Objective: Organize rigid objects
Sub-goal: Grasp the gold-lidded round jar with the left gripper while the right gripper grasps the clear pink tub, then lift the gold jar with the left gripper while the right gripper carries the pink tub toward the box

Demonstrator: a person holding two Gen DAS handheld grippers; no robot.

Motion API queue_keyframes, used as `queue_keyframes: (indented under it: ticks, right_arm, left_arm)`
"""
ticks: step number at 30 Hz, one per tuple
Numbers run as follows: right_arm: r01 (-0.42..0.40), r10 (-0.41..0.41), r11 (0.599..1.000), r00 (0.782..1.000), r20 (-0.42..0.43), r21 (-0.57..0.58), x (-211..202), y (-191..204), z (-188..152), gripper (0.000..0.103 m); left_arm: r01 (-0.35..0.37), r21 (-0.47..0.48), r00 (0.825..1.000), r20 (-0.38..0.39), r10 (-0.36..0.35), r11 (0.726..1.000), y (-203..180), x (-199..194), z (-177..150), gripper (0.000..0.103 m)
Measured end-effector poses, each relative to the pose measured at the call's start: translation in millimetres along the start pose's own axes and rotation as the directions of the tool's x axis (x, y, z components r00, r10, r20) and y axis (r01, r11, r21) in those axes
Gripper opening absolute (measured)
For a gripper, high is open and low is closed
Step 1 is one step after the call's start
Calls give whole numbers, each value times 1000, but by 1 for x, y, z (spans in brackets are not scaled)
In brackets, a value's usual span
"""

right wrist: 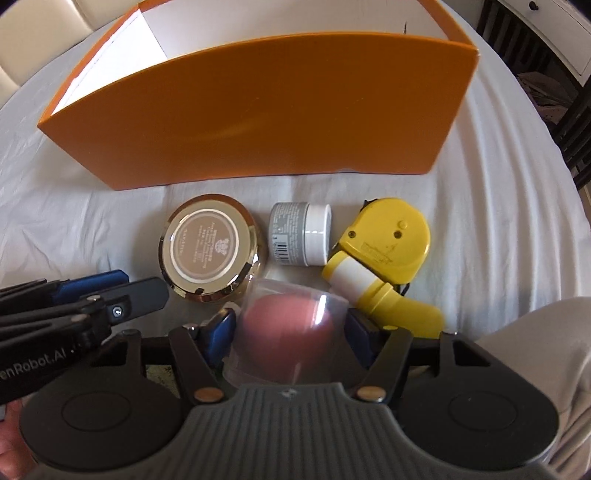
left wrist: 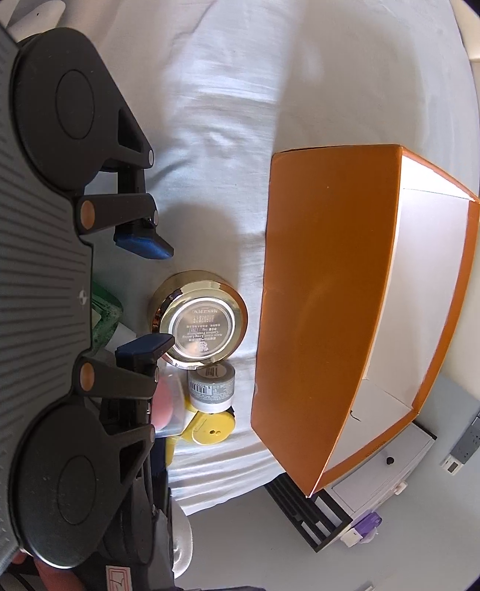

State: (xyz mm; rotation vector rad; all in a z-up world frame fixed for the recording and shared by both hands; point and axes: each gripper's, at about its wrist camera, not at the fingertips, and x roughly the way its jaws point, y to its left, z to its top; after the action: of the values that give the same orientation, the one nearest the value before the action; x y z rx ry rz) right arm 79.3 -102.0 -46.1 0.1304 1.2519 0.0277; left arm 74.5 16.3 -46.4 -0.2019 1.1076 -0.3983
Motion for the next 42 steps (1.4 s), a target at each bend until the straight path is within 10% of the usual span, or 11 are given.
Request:
queue_keyframes:
  ticks: [12,32,42]
  right_arm:
    - [104,-83,988,981,177,-111,-16,-1,19,63]
    - [-100,96,982,995,37,162,-11,-53,18,67]
    - [-161,166,976,986,-16,149,-13,-65,27,65]
  left_arm:
    - [-10,55,1000,-6,10,998,-6,8,10,58]
    - [-48,224,999,11,47,974,-28,23,24,87]
    - [-91,437,995,1,101,895,-56,45,16,94]
